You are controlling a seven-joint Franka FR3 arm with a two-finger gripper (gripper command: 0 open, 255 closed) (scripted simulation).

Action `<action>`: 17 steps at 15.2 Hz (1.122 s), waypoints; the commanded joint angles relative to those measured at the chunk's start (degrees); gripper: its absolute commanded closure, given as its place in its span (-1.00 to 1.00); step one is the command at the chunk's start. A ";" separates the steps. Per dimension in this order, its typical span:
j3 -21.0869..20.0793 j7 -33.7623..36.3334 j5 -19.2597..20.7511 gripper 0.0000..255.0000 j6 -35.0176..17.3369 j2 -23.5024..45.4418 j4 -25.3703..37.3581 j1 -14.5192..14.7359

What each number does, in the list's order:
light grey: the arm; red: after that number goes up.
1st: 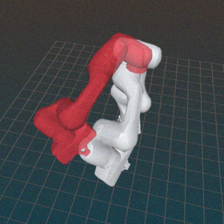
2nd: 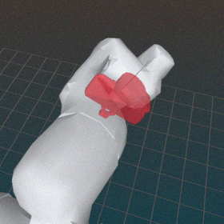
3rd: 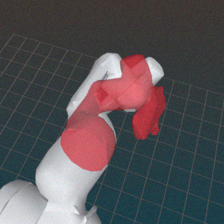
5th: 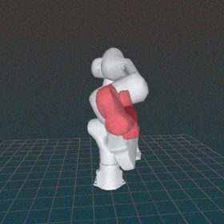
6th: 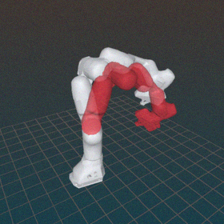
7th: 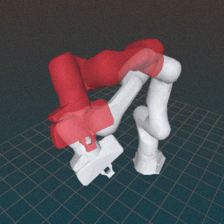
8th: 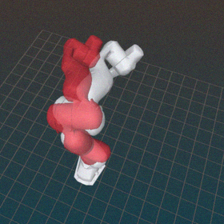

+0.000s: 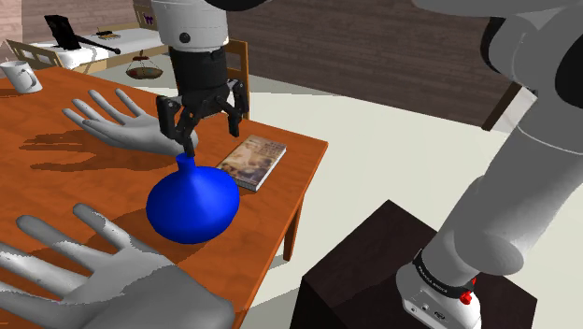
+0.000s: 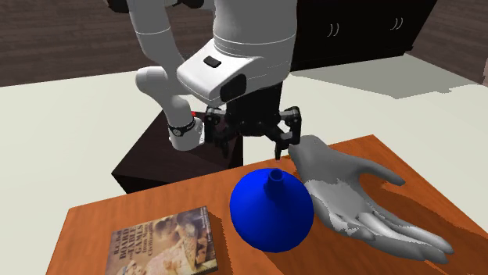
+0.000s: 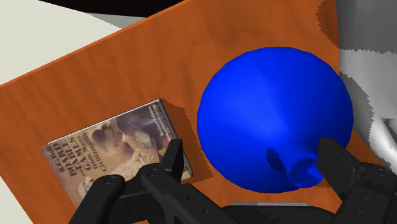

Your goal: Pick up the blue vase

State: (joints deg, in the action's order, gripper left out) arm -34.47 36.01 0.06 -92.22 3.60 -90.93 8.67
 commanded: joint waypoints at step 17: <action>-1.56 6.12 6.13 1.00 -2.86 10.18 5.95 4.27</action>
State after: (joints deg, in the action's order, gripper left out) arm -36.03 42.12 6.19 -95.08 13.76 -84.94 12.94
